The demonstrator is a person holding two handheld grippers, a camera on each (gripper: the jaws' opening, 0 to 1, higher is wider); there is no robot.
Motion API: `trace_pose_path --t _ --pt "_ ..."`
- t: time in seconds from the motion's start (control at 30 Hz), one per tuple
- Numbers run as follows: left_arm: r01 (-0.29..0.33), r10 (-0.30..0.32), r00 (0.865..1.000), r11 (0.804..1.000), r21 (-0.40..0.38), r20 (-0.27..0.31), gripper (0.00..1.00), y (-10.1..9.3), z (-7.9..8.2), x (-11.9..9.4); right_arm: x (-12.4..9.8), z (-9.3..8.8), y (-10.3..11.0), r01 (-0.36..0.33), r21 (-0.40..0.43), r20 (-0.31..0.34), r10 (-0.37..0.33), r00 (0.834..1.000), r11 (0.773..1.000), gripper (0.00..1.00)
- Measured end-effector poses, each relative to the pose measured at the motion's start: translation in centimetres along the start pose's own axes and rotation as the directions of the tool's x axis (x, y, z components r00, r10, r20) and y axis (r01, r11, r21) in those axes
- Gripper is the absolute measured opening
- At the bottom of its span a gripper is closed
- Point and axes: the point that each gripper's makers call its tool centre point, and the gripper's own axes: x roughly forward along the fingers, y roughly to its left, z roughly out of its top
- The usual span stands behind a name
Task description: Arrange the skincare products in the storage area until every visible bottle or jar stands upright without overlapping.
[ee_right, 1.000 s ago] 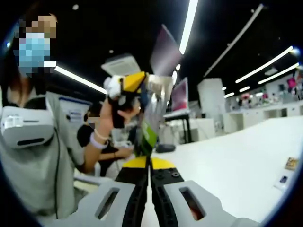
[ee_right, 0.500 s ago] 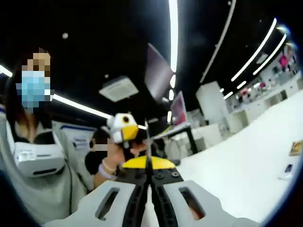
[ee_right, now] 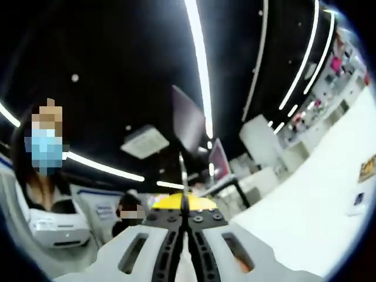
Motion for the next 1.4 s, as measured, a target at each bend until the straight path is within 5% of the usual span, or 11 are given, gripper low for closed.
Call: trace_pose_path --t 0.2,0.33,0.37,0.53,0.8,1.1,1.2,1.4 --pt "0.098 -0.102 0.992 0.994 -0.050 -0.077 0.36 -1.5 -3.3 1.3 -0.2 0.7 0.1 -0.034 0.083 0.065 0.028 0.998 0.996 0.00" --pt "0.212 -0.218 0.971 0.975 -0.069 -0.097 0.05 -3.5 -4.2 1.5 -0.3 0.5 -0.1 -0.034 0.107 0.065 0.027 0.998 0.994 0.00" --pt "0.202 -0.206 0.975 0.978 -0.046 -0.086 0.03 -3.3 -4.1 1.6 -0.3 0.5 0.0 -0.033 0.110 0.069 0.026 0.997 0.993 0.00" --pt "0.194 -0.198 0.978 0.979 -0.057 -0.074 0.01 -3.2 -3.0 1.3 -0.3 0.8 0.2 -0.036 0.088 0.075 0.029 0.997 0.995 0.00" --pt "0.200 -0.196 0.979 0.976 -0.090 0.050 0.00 -3.3 0.9 0.2 -0.3 1.0 -0.6 -0.007 0.035 0.043 0.006 0.999 0.999 0.00" --pt "0.175 -0.160 0.982 0.971 -0.163 0.099 0.00 -2.4 1.7 -0.1 0.6 -2.4 -0.2 0.016 -0.056 -0.101 -0.022 0.995 0.998 0.04" --pt "0.195 -0.183 0.980 0.966 -0.171 0.081 0.00 -2.9 1.1 0.3 0.8 -3.1 -0.1 0.007 -0.046 -0.125 -0.013 0.992 0.999 0.05" --pt "0.182 -0.167 0.981 0.968 -0.173 0.100 0.01 -2.8 0.6 0.7 0.2 -2.9 -0.4 0.014 0.126 -0.131 0.002 0.991 0.992 0.01"
